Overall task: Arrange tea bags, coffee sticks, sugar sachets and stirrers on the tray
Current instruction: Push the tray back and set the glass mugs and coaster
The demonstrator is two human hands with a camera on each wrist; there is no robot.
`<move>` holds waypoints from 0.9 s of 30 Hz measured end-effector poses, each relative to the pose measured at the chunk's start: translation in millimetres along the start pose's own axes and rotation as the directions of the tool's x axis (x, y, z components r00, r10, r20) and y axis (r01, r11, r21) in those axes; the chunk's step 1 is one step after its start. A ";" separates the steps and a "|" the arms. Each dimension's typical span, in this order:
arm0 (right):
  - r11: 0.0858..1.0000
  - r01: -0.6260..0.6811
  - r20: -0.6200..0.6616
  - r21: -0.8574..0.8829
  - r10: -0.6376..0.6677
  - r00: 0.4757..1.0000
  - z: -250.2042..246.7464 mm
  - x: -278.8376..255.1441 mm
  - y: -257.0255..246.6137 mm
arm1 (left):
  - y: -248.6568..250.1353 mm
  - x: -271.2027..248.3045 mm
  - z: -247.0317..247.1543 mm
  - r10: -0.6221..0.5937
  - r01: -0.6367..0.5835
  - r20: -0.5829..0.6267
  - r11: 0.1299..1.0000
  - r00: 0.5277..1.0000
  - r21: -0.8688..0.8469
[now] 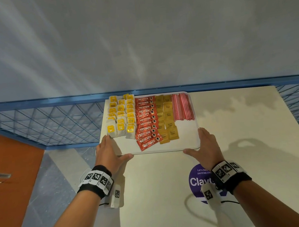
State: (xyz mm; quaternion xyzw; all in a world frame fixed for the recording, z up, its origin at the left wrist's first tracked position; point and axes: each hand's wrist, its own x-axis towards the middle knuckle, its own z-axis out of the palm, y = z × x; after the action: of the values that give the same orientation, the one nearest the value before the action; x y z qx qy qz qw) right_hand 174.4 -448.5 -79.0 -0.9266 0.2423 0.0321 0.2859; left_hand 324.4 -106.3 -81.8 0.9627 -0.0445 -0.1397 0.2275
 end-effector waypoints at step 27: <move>0.990 0.117 0.192 0.081 -0.130 0.973 -113.3 -194.0 17.9 | 70.9 -199.4 -29.1 0.375 -0.320 0.291 0.921 0.880 -0.221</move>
State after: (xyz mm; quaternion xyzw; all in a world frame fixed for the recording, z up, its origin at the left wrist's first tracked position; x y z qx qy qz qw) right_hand -13.8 -439.7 44.7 -0.9217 0.1555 0.0975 0.3416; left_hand 140.4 -127.4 24.7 0.8798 -0.2423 -0.2576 0.3176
